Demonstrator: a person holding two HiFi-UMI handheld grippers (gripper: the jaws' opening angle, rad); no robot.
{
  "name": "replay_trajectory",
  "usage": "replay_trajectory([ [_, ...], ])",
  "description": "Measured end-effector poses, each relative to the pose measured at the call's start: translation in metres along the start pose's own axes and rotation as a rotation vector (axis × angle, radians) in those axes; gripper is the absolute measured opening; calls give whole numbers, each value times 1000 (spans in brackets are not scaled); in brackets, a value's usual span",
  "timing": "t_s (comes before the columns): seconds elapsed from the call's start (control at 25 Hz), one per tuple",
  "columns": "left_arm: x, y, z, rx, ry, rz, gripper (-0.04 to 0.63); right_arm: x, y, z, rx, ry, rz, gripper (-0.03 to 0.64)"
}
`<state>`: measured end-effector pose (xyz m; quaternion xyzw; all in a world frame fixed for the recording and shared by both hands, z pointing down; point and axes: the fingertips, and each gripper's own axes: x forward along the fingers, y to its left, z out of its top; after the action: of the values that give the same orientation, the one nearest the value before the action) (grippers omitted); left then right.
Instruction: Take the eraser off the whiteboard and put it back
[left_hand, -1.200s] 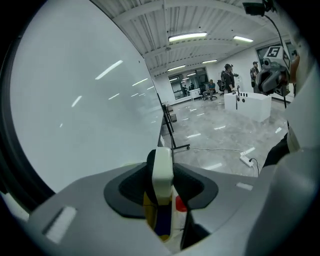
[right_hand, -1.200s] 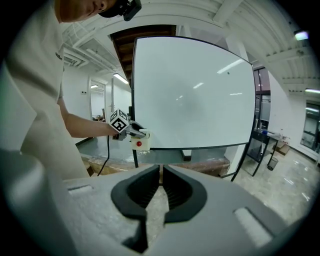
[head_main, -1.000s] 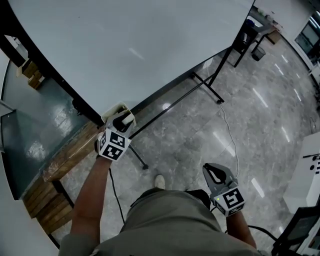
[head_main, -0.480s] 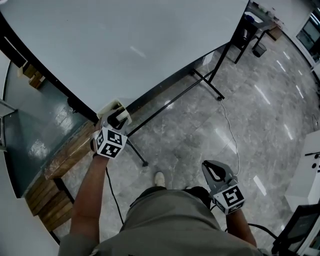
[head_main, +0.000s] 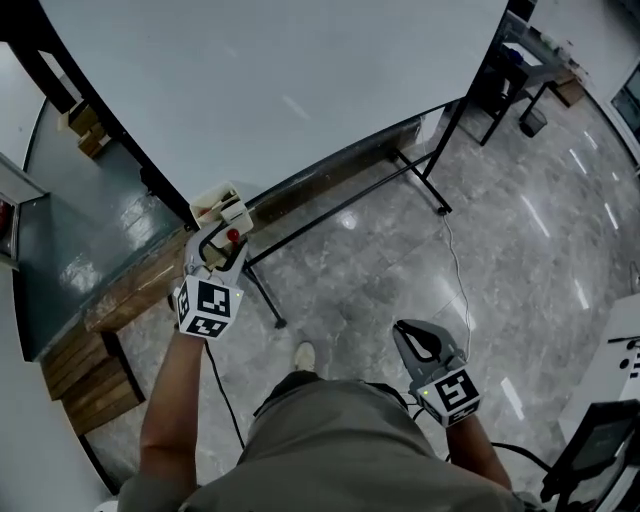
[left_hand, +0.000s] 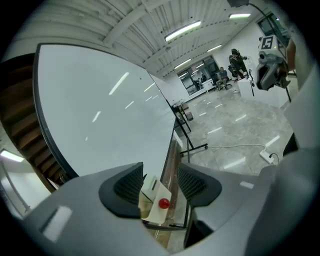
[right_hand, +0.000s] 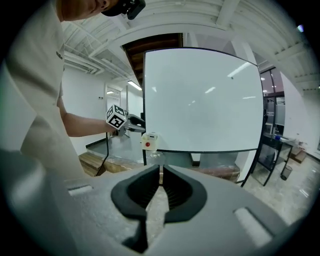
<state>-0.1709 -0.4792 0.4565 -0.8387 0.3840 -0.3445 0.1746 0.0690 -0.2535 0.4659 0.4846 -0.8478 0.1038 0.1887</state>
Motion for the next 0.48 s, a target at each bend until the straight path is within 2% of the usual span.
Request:
replay_trajectory([
  [0.08, -31, -20, 21, -25, -38, 8, 221, -15, -2, -1, -27, -5, 35, 12],
  [0.12, -47, -32, 31, -60, -63, 6, 216, -23, -4, -3, -40, -8, 51, 12],
  [0.24, -98, -77, 60, -238, -168, -11, 172, -52, -7, -11, -80, -19, 103, 12],
  [0.32, -134, -108, 71, -332, -218, -11, 110, -67, -3, -21, -94, -26, 142, 12],
  [0.48, -196, -170, 87, -391, -203, -9, 21, -91, 16, -38, -115, -35, 242, 12],
])
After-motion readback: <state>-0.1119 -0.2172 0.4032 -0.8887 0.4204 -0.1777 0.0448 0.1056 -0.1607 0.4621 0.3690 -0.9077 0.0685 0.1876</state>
